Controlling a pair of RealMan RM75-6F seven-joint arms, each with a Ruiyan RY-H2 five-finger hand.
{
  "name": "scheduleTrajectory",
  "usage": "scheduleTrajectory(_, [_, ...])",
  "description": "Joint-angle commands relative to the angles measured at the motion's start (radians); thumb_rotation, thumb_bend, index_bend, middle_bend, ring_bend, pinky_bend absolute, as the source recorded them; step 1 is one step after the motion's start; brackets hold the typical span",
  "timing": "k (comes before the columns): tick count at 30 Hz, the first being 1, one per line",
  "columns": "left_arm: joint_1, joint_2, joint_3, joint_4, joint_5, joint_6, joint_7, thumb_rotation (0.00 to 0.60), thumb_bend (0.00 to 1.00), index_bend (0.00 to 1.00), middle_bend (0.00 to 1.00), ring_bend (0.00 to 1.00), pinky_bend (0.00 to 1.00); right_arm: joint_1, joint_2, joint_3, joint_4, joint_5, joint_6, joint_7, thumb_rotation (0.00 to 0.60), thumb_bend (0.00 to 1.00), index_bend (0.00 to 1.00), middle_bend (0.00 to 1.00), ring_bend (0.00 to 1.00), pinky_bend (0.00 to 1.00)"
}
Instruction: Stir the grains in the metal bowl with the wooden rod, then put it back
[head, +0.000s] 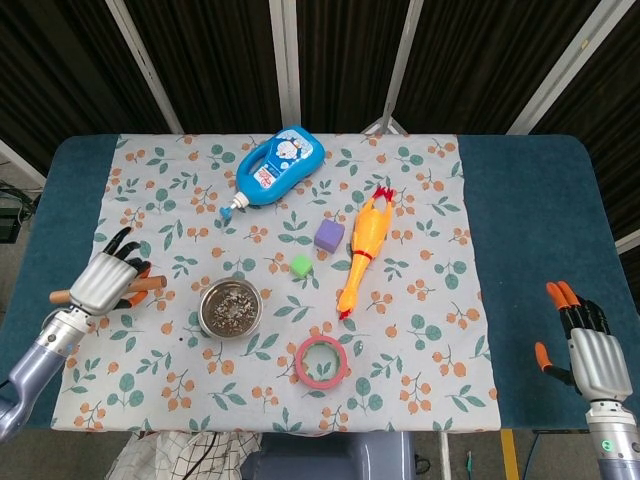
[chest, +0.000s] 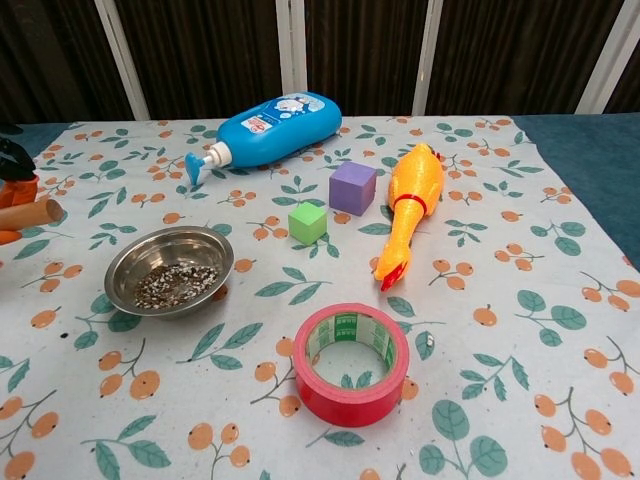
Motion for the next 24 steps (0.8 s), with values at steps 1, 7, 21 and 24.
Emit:
scheduleTrajectory(1, [0.0,0.0,0.01,0.007,0.004,-0.022,0.027,0.6,0.68,0.6,0.68,0.23,0.02,0.0,0.0,0.0,-0.001,0.002,-0.001,-0.001,0.6,0.47,0.0,0.0,0.0,0.0])
scheduleTrajectory(7, [0.002,-0.014,0.006,-0.008,-0.001,-0.029,0.05,0.6,0.54,0.54,0.62,0.23,0.02,-0.003,-0.003,-0.004,0.0,-0.003,0.003,-0.007,0.6,0.48,0.0,0.0,0.0,0.0])
scheduleTrajectory(21, [0.018,-0.022,-0.029,-0.091,-0.065,-0.069,0.146,0.6,0.31,0.32,0.31,0.14,0.0,-0.005,-0.004,-0.005,0.002,-0.007,0.007,-0.008,0.6,0.47,0.0,0.0,0.0,0.0])
scheduleTrajectory(24, [0.022,-0.014,-0.044,-0.118,-0.075,-0.053,0.151,0.6,0.31,0.31,0.29,0.12,0.0,-0.005,-0.003,-0.005,0.002,-0.008,0.008,-0.008,0.6,0.47,0.0,0.0,0.0,0.0])
